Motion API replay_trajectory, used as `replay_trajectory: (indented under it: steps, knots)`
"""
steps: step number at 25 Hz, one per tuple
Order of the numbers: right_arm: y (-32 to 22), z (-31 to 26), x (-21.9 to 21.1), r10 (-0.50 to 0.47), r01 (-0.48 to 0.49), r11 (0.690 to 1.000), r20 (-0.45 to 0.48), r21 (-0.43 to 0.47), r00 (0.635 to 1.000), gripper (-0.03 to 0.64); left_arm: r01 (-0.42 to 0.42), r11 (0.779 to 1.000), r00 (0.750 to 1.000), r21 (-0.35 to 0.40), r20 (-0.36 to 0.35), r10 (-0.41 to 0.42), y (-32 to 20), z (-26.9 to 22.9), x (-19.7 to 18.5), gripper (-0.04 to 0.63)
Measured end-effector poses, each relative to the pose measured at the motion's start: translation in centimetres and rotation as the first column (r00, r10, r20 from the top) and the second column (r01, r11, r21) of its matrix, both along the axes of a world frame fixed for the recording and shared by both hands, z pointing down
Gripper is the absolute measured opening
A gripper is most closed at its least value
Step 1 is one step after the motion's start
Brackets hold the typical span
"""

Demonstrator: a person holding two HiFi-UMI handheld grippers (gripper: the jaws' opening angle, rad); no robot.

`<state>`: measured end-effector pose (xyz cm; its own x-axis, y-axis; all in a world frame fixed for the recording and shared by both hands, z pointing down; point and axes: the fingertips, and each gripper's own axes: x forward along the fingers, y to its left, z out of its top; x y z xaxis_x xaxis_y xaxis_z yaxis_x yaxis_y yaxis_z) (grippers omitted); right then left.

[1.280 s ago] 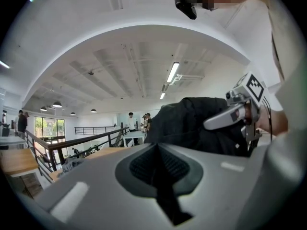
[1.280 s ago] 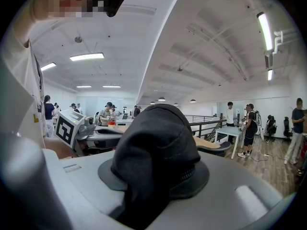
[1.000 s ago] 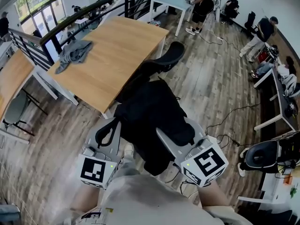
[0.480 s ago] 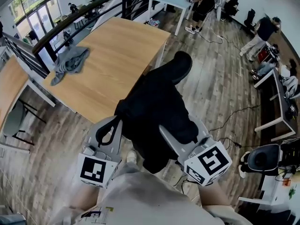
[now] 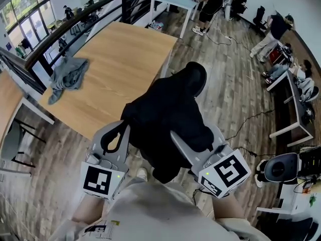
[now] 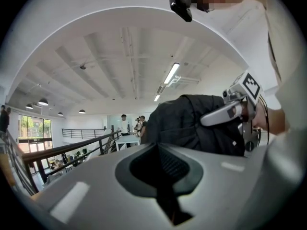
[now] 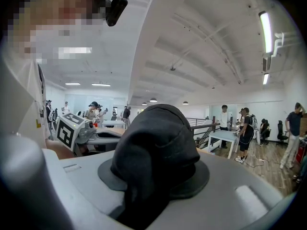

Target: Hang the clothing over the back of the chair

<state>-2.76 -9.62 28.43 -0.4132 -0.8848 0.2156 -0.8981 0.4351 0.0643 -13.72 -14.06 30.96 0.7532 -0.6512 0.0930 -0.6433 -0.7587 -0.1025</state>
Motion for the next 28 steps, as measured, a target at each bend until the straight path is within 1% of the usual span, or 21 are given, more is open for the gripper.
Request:
replay_trajectory:
  steps: [7, 15, 21, 25, 28]
  knots:
    - [-2.4, -0.8, 0.8, 0.019, -0.019, 1.0, 0.035, 0.003, 0.999, 0.169, -0.01, 1.0, 1.0, 0.012, -0.004, 0.01, -2.2, -0.3, 0.0, 0.0]
    - [-4.4, -0.9, 0.5, -0.069, 0.069, 0.998, 0.016, -0.002, 0.997, 0.169, 0.022, 1.0, 1.0, -0.019, -0.006, -0.022, -3.3, 0.1, 1.2, 0.0]
    - [-6.0, -1.1, 0.8, -0.134, 0.135, 0.991, 0.057, -0.001, 0.989, 0.169, 0.069, 0.997, 0.997, -0.018, -0.027, -0.07, -4.0, -0.1, 1.6, 0.0]
    - [-7.2, -2.3, 1.3, -0.161, 0.16, 0.987, 0.085, 0.019, 0.983, 0.169, 0.087, 0.996, 0.996, -0.003, -0.027, -0.087, -4.3, -0.9, 2.3, 0.0]
    - [-8.1, -3.7, 1.9, -0.175, 0.171, 0.984, 0.099, 0.051, 0.98, 0.17, 0.102, 0.995, 0.994, 0.023, -0.027, -0.101, -4.9, -1.8, 2.5, 0.0]
